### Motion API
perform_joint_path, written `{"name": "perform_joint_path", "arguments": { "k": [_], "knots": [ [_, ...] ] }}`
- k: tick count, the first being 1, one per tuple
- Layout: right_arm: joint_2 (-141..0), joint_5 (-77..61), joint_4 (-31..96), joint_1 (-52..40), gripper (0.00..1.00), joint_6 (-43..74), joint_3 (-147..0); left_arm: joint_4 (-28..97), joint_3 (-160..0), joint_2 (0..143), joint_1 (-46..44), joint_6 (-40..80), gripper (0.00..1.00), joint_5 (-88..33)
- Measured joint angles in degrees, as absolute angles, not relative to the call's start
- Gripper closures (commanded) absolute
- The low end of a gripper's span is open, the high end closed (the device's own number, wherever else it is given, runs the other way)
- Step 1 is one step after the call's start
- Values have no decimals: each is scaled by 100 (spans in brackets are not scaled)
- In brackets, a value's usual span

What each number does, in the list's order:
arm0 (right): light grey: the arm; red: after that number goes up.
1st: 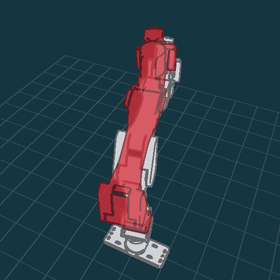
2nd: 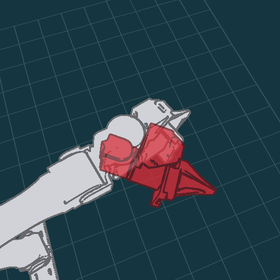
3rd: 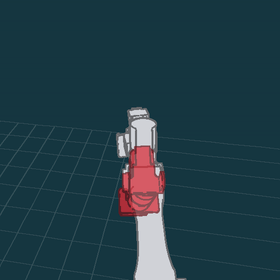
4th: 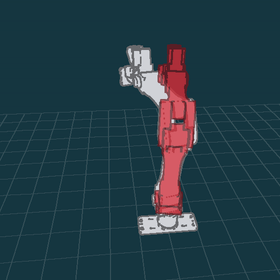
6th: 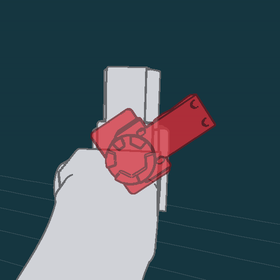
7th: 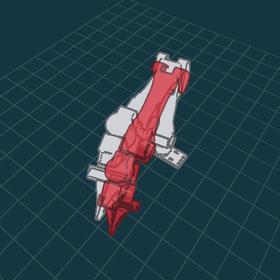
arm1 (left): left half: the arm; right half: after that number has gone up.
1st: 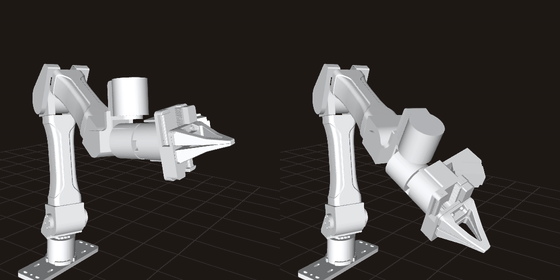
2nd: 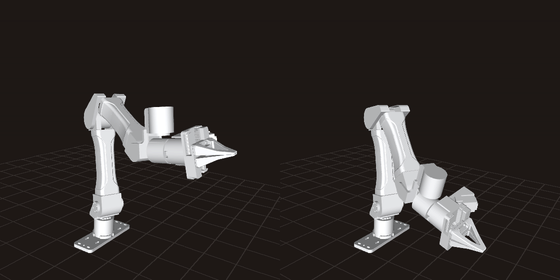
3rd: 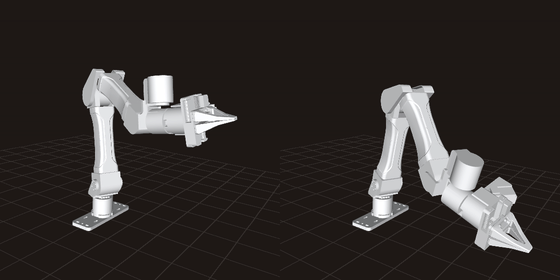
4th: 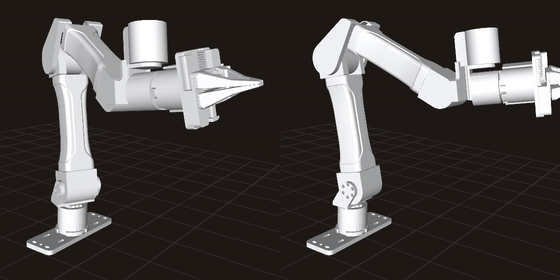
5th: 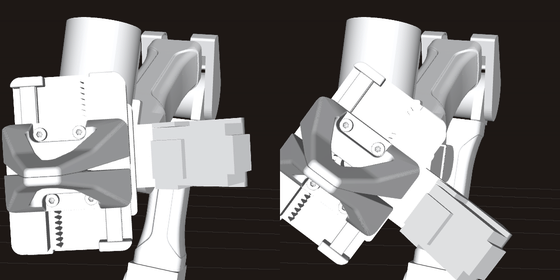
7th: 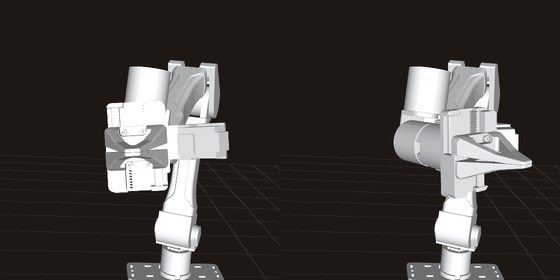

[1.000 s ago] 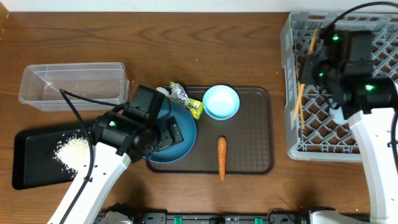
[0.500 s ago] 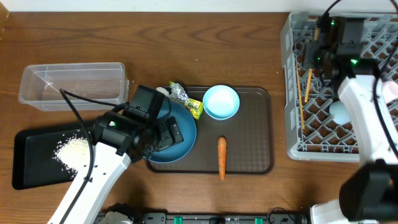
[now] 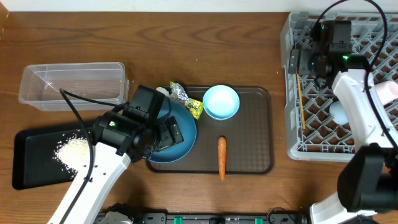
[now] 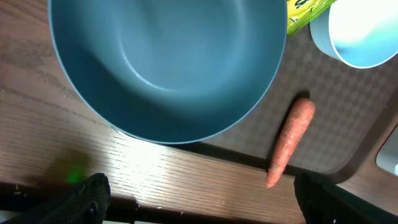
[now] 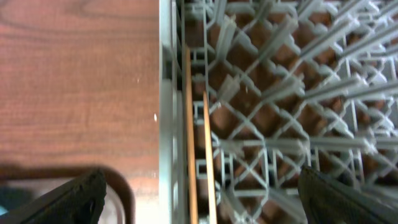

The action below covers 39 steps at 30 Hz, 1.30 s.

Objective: Sort waste into correct bins and load items into the dishwasher rack
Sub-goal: 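Carry the second chopstick into the dish rack with the right gripper, then move the right gripper to the light-blue small bowl and grasp it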

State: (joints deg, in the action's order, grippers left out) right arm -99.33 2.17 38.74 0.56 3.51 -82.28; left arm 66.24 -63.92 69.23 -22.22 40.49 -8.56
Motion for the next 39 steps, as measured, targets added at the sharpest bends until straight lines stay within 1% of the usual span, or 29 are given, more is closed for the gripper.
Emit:
{"name": "perform_joint_path", "arguments": {
  "k": [6,12,15,20,24,28,30,39],
  "knots": [
    [-8840,-169,4552,-32,1,414,-8571,6624,-6392,6923,-2220,4049,2,-856],
    [-7583,-1673,4735,-556,1,440,-8818,6624,-6392,6923,-2220,4051,2,-856],
    [-7441,-2086,4873,-987,1,484,-8844,6624,-6392,6923,-2220,4049,2,-856],
    [-7887,-2058,4954,-1831,1,569,-8700,6624,-6392,6923,-2220,4049,2,-856],
    [-8611,-1597,4950,-2488,9,600,-8573,6624,-6392,6923,-2220,4051,2,-854],
    [-9494,-1076,4807,-3015,21,628,-8547,6624,-6392,6923,-2220,4049,2,-856],
    [-9933,-854,4670,-3225,30,639,-8538,6624,-6392,6923,-2220,4049,2,-856],
    [-11303,-207,4425,-3732,45,633,-8525,6624,-6392,6923,-2220,4049,2,-856]
  ]
}}
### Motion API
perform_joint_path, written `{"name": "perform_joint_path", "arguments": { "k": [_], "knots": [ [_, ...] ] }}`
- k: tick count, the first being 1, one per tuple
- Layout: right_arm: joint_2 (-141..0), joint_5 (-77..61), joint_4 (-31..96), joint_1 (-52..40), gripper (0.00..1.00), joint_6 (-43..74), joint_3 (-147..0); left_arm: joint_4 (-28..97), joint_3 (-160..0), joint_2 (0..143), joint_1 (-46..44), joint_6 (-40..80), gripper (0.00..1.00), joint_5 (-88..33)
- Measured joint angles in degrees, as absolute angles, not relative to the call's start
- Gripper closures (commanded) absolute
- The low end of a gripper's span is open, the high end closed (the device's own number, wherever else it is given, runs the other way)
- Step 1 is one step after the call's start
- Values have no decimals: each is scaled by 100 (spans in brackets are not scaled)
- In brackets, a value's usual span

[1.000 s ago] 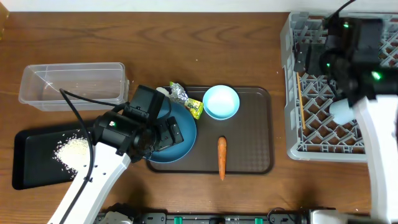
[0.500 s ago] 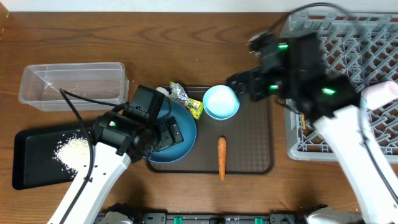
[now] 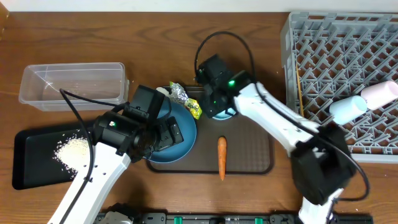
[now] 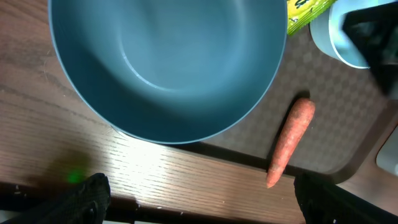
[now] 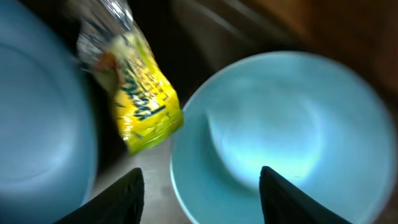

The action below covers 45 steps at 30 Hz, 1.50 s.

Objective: Sort waste into correct bins and load items into the dishwasher rack
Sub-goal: 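Move the right gripper to the light-blue small bowl and grasp it, then carry the light-blue bowl into the dish rack and release it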

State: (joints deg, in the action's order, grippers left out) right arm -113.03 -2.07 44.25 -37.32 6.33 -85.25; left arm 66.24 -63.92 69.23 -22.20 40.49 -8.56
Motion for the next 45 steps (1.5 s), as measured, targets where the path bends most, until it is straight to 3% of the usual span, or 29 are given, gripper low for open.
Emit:
{"name": "perform_joint_path", "arguments": {
  "k": [4,12,22,28,35,40,45],
  "knots": [
    [-11651,-21,4425,-3752,58,657,-8517,6624,-6392,6923,-2220,4051,2,-856],
    [-11887,132,4414,-3752,99,742,-8508,6624,-6392,6923,-2220,4051,2,-856],
    [-11677,228,5046,-3728,99,976,-8825,6624,-6392,6923,-2220,4051,2,-856],
    [-10613,27,5260,-3341,99,1328,-9177,6624,-6392,6923,-2220,4051,2,-856],
    [-9367,-1358,5140,-1153,99,1238,-9430,6624,-6392,6923,-2220,4049,2,-856],
    [-9642,-2799,4877,510,99,928,-9430,6624,-6392,6923,-2220,4049,2,-856],
    [-10291,-4497,3966,1479,99,707,-9417,6624,-6392,6923,-2217,4049,2,-856]
  ]
}}
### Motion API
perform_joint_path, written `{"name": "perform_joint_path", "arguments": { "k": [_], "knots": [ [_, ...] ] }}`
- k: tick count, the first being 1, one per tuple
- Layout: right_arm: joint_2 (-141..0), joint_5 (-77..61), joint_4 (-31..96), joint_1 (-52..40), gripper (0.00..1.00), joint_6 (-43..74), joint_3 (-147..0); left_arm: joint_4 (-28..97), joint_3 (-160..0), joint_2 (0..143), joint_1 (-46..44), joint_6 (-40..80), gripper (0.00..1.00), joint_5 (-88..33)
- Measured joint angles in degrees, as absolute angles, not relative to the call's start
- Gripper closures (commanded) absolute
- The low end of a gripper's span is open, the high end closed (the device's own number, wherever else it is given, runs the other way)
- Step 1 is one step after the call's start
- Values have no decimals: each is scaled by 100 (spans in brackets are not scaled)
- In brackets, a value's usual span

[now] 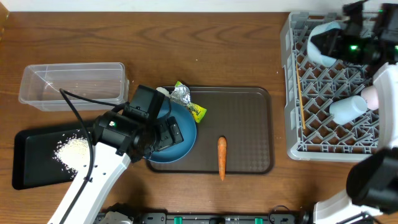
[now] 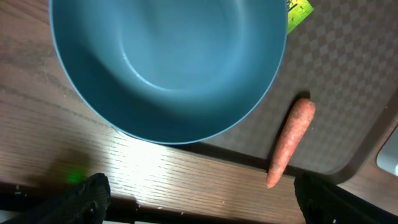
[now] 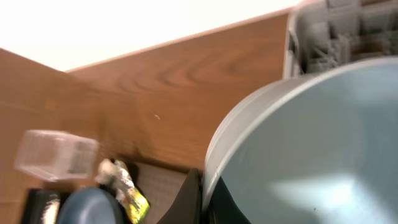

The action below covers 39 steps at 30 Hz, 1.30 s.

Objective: Sort waste into correct bins and load items into the dishwasher rack
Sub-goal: 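Carry the light-blue bowl into the dish rack and release it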

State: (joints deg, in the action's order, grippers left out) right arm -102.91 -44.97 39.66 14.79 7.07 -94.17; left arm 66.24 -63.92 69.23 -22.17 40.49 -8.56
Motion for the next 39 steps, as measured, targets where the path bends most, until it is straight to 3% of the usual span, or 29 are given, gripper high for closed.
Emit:
{"name": "perform_joint_path", "arguments": {
  "k": [13,17,25,39],
  "knots": [
    [-11863,-6595,1535,1691,99,1179,-9391,6622,-6392,6923,-2217,4051,2,-856],
    [-11939,-6619,1564,1704,99,1461,-9391,6624,-6392,6923,-2217,4051,2,-856],
    [-11942,-6344,2012,1981,88,1651,-9391,6624,-6392,6923,-2217,4049,2,-856],
    [-11935,-6112,2460,2467,93,1590,-9408,6624,-6392,6923,-2217,4051,2,-856]
  ]
}}
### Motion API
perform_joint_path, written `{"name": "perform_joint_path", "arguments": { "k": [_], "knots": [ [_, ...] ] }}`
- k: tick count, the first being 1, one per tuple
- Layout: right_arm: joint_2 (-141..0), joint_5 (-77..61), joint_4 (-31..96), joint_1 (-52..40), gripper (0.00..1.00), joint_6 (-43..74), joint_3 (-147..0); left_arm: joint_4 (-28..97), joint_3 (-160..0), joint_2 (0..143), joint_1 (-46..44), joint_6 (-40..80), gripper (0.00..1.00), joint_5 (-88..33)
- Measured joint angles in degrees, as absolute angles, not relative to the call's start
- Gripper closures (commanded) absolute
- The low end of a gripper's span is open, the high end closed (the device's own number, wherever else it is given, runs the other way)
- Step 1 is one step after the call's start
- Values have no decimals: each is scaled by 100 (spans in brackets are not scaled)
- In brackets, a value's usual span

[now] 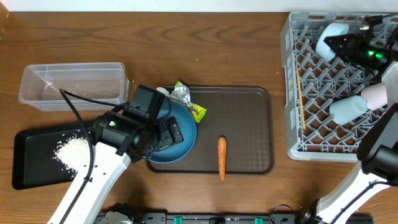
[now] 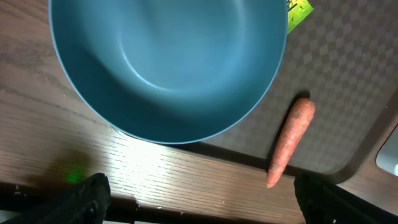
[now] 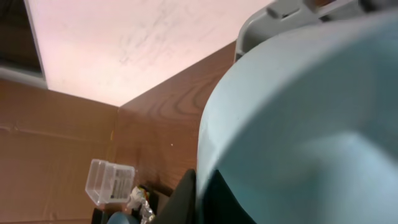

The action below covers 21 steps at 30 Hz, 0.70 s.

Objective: Sort waste into correct bins and load items into the dishwasher rack
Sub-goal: 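Carry the light-blue bowl into the dish rack and release it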

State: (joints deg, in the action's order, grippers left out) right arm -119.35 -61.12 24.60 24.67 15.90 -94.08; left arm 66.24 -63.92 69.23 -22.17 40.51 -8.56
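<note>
A light blue bowl (image 1: 328, 32) hangs tipped on edge over the back left of the grey dishwasher rack (image 1: 292, 93). My right gripper (image 1: 341, 42) is shut on its rim; in the right wrist view the bowl (image 3: 311, 124) fills the frame beside my gripper (image 3: 204, 193). A darker blue bowl (image 1: 184, 147) sits on the left end of the brown tray (image 1: 249, 124). My left gripper (image 1: 168, 134) hovers open over it, fingers (image 2: 81, 199) wide apart. On the tray lie a carrot (image 1: 221, 157) and a yellow wrapper (image 1: 188, 103).
The rack holds a pink cup (image 1: 379, 93), a pale blue cup (image 1: 348, 109) and chopsticks (image 1: 298, 93) along its left side. A clear plastic box (image 1: 71, 84) stands at the back left. A black tray (image 1: 31, 143) with white grains lies at the front left.
My right gripper has shifted slightly to the right over the rack and tipped the light blue bowl further onto its edge. The left arm, carrot and wrapper have not moved.
First my right gripper stood open over the rack's left side by the chopsticks, with the light blue bowl on the tray. Then it was at that bowl. Then the bowl was off the tray, held over the rack's back left, the wrapper shifted. Now the bowl is tipped there.
</note>
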Motion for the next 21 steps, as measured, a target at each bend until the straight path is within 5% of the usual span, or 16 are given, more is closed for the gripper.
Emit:
{"name": "perform_joint_path", "arguments": {
  "k": [13,17,21],
  "knots": [
    [-11933,-5824,2921,2978,86,1597,-9411,6624,-6392,6923,-2217,4051,2,-856],
    [-11933,-5885,3081,3024,69,1627,-9411,6624,-6392,6923,-2217,4049,2,-856],
    [-11926,-5911,3402,3089,38,1739,-9411,6624,-6392,6923,-2217,4051,2,-856]
  ]
}}
